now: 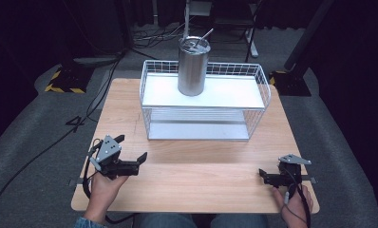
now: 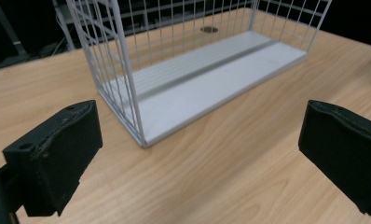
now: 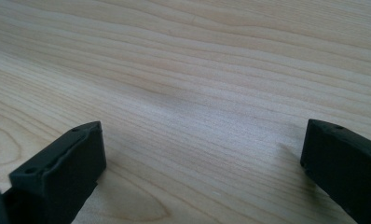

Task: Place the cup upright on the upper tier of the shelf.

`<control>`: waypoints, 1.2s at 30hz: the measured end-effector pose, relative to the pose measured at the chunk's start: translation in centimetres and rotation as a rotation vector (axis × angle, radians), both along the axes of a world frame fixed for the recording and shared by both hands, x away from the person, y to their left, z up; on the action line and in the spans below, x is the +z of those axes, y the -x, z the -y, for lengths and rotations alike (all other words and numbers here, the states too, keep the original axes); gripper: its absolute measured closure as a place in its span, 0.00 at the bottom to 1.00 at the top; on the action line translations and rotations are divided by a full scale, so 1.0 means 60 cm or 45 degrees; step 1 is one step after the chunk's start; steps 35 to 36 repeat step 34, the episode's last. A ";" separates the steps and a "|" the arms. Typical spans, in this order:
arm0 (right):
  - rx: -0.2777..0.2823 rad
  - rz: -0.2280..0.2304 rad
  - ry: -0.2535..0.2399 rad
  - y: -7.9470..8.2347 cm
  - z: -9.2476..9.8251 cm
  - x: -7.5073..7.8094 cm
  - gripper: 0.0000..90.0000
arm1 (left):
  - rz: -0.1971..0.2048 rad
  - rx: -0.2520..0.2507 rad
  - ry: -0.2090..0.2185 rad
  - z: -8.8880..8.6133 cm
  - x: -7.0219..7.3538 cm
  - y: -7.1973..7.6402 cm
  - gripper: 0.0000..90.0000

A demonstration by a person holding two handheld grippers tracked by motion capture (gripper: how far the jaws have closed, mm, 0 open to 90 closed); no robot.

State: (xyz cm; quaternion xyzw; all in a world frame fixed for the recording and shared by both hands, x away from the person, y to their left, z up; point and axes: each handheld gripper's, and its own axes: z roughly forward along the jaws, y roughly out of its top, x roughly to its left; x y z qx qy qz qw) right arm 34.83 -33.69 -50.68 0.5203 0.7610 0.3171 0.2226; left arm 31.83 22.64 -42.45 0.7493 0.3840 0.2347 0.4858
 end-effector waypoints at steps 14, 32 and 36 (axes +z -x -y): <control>-0.004 0.000 -0.001 0.000 -0.001 0.000 0.00 | -0.236 -0.002 -0.131 -0.004 -0.101 -0.007 0.00; -0.004 0.001 -0.001 0.000 -0.001 0.000 0.00 | -0.421 0.025 -0.303 0.003 -0.137 -0.024 0.01; -0.005 -0.001 -0.001 0.000 -0.001 0.000 0.00 | -0.423 0.029 -0.302 0.003 -0.137 -0.023 0.01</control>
